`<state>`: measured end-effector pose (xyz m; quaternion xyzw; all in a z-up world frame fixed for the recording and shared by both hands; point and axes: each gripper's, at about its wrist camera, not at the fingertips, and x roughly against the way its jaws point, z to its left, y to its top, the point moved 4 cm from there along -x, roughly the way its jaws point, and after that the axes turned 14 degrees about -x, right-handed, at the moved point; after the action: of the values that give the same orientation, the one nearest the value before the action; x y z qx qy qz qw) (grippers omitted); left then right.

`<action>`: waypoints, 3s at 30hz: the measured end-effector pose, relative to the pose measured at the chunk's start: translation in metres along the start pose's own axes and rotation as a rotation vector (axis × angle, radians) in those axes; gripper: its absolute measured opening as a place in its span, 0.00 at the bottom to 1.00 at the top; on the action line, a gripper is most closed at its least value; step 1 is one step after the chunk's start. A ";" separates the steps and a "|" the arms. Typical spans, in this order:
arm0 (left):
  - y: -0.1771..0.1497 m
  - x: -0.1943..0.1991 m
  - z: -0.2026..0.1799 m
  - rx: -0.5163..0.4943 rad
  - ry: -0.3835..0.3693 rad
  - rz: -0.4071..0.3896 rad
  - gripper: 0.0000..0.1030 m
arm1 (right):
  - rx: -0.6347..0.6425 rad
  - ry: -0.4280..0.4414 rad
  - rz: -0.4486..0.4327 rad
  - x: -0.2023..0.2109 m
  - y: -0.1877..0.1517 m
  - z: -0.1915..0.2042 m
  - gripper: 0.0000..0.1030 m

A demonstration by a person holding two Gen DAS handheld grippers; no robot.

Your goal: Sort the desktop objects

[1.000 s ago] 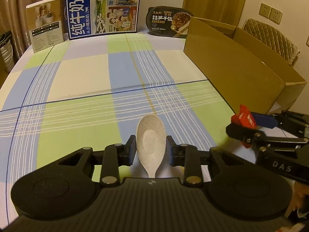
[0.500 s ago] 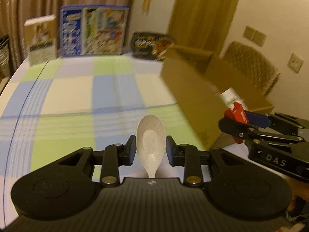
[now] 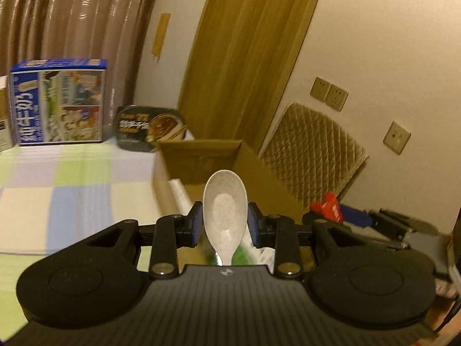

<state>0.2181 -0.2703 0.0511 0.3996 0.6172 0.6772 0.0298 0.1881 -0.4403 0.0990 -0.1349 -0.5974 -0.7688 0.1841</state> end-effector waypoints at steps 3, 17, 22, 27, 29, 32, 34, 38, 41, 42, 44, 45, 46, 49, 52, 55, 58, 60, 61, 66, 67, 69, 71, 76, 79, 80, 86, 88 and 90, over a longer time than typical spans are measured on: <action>0.016 -0.025 -0.005 0.034 -0.017 -0.006 0.26 | -0.019 -0.013 -0.005 -0.006 0.009 -0.019 0.43; 0.002 -0.087 0.003 0.021 0.064 0.077 0.35 | -0.081 0.003 0.037 -0.038 0.006 -0.045 0.43; -0.008 -0.073 0.015 0.006 0.122 0.075 0.51 | -0.111 0.065 0.065 -0.049 0.007 -0.033 0.43; -0.010 -0.051 0.025 0.002 0.170 0.044 0.75 | -0.160 0.137 0.054 -0.054 0.022 -0.023 0.73; -0.010 -0.042 0.028 -0.010 0.186 0.036 0.81 | -0.167 0.134 0.043 -0.048 0.026 -0.022 0.73; -0.013 -0.027 0.030 -0.028 0.226 0.036 0.91 | -0.183 0.109 0.038 -0.034 0.027 -0.025 0.76; -0.017 -0.017 0.028 -0.032 0.234 0.041 0.96 | -0.190 0.090 0.038 -0.022 0.023 -0.027 0.79; -0.031 0.003 0.018 -0.046 0.241 0.052 0.99 | -0.215 0.074 0.038 0.008 0.011 -0.024 0.85; -0.042 0.020 0.006 -0.040 0.254 0.056 0.99 | -0.202 0.074 0.036 0.030 0.001 -0.018 0.88; -0.045 0.026 0.002 -0.035 0.259 0.062 0.99 | -0.198 0.069 0.035 0.037 -0.002 -0.016 0.90; -0.051 0.036 -0.006 -0.018 0.244 0.076 0.99 | -0.192 0.062 0.037 0.051 -0.007 -0.012 0.92; -0.053 0.041 -0.009 -0.007 0.244 0.086 0.99 | -0.187 0.059 0.039 0.057 -0.009 -0.010 0.93; -0.056 0.046 -0.013 -0.001 0.249 0.099 0.99 | -0.180 0.055 0.041 0.064 -0.010 -0.009 0.94; -0.063 0.061 -0.025 0.007 0.267 0.133 0.99 | -0.161 0.043 0.058 0.081 -0.016 -0.008 0.98; -0.070 0.075 -0.039 0.026 0.257 0.153 0.99 | -0.162 0.032 0.074 0.097 -0.021 -0.009 0.98; -0.077 0.086 -0.053 0.014 0.269 0.175 0.99 | -0.156 0.015 0.093 0.112 -0.027 -0.009 0.98; -0.082 0.096 -0.067 0.005 0.287 0.194 0.99 | -0.127 -0.017 0.115 0.126 -0.034 -0.009 0.98; -0.085 0.100 -0.074 -0.013 0.296 0.207 0.99 | -0.095 -0.035 0.127 0.135 -0.038 -0.009 0.98; -0.086 0.102 -0.077 -0.020 0.297 0.211 0.99 | -0.086 -0.039 0.130 0.140 -0.041 -0.009 0.98; -0.089 0.116 -0.080 0.005 0.306 0.217 0.99 | -0.128 -0.053 0.168 0.163 -0.048 -0.013 0.98; -0.090 0.118 -0.081 0.012 0.304 0.215 0.99 | -0.142 -0.053 0.169 0.168 -0.047 -0.014 0.98; -0.089 0.122 -0.083 0.023 0.300 0.212 0.99 | -0.161 -0.045 0.171 0.177 -0.046 -0.015 0.98; -0.089 0.125 -0.084 0.031 0.300 0.210 0.99 | -0.167 -0.048 0.168 0.184 -0.044 -0.015 0.98; -0.086 0.128 -0.093 0.029 0.287 0.204 0.99 | -0.173 -0.049 0.171 0.191 -0.042 -0.014 0.98; -0.085 0.130 -0.099 0.033 0.274 0.193 0.99 | -0.167 -0.042 0.174 0.191 -0.042 -0.011 0.98; -0.085 0.131 -0.100 0.031 0.274 0.188 0.99 | -0.166 -0.040 0.173 0.191 -0.043 -0.010 0.98; -0.082 0.132 -0.103 0.025 0.280 0.178 0.99 | -0.161 -0.031 0.168 0.191 -0.042 -0.004 0.98; -0.082 0.131 -0.101 0.031 0.284 0.179 0.99 | -0.160 -0.033 0.169 0.190 -0.043 -0.004 0.98; -0.084 0.131 -0.100 0.035 0.282 0.177 0.99 | -0.159 -0.036 0.171 0.190 -0.043 -0.004 0.98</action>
<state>0.0330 -0.2619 0.0537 0.3538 0.5893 0.7157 -0.1239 -0.0012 -0.4577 0.1414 -0.2135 -0.5240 -0.7926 0.2270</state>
